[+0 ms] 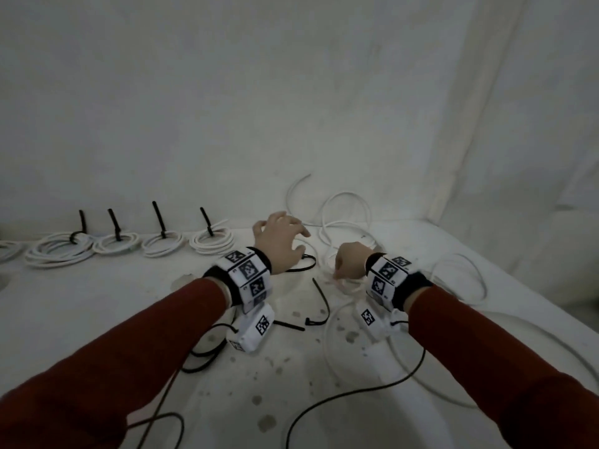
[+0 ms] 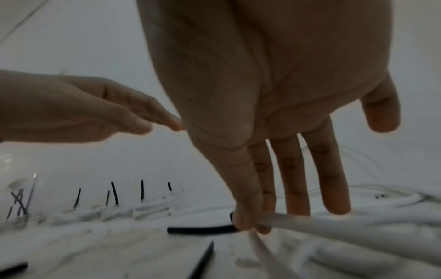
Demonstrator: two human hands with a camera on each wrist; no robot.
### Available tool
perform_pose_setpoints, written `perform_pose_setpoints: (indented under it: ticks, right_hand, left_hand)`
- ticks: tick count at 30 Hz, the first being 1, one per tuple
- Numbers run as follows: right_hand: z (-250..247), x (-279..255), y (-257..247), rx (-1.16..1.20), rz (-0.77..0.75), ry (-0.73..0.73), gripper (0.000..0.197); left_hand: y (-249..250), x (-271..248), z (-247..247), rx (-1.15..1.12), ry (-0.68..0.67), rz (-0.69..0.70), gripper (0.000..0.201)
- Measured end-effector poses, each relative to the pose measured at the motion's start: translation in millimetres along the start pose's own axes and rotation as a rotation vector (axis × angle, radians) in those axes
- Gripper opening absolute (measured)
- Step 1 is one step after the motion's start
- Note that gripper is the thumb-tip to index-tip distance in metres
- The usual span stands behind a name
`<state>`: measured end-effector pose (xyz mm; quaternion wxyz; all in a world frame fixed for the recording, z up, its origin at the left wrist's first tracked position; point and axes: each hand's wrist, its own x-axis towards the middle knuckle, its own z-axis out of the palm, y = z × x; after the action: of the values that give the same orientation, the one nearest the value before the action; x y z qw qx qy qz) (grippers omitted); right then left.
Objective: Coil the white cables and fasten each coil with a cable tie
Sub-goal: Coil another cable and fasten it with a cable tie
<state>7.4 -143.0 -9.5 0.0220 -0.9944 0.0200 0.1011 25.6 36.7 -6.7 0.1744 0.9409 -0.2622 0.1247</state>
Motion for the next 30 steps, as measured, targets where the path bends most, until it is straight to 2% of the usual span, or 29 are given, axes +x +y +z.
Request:
perform_pose_setpoints:
  ticks: [2, 4, 6, 9, 11, 14, 16, 19, 21, 24, 26, 28, 30]
  right_hand:
    - [-15, -9, 2, 0.148, -0.058, 0.057, 0.017]
    - [-34, -21, 4, 0.436, -0.122, 0.119, 0.020]
    - [-54, -37, 5, 0.659, -0.206, 0.195, 0.021]
    - [-81, -64, 2, 0.751, -0.354, 0.317, 0.017]
    - [-92, -75, 0, 0.842, -0.399, 0.375, 0.018]
    - [-97, -85, -1, 0.906, -0.426, 0.432, 0.023]
    - [-95, -86, 4, 0.846, -0.429, 0.448, 0.020]
    - [-84, -85, 20, 0.710, -0.396, 0.459, 0.022]
    - [-76, -85, 31, 0.687, -0.364, 0.456, 0.025]
    - [-75, -86, 43, 0.555, -0.250, 0.471, 0.044]
    - [-80, -88, 44, 0.563, -0.206, 0.494, 0.057]
    - [-89, -91, 38, 0.720, -0.294, 0.525, 0.055]
    - [-103, -96, 27, 0.910, -0.429, 0.516, 0.043]
  left_hand:
    - [12, 5, 3, 0.063, -0.055, 0.038, 0.043]
    - [20, 9, 1, 0.117, -0.062, 0.075, 0.044]
    - [24, 15, -6, 0.120, 0.015, 0.122, 0.033]
    - [30, 21, -26, 0.007, 0.253, 0.185, 0.023]
    - [32, 23, -46, -0.114, 0.382, 0.244, 0.023]
    - [30, 26, -77, -0.407, 0.466, 0.332, 0.019]
    - [25, 31, -100, -0.615, 0.520, 0.278, 0.019]
    - [2, 37, -138, -0.915, 0.618, 0.117, 0.027]
    - [-20, 31, -159, -0.849, 0.662, 0.059, 0.029]
    - [-51, 13, -170, -0.498, 0.630, 0.020, 0.025]
    - [-67, 1, -168, -0.337, 0.593, -0.022, 0.024]
    - [-84, -9, -165, -0.295, 0.563, -0.081, 0.024]
    - [-98, -18, -163, -0.297, 0.550, -0.164, 0.019]
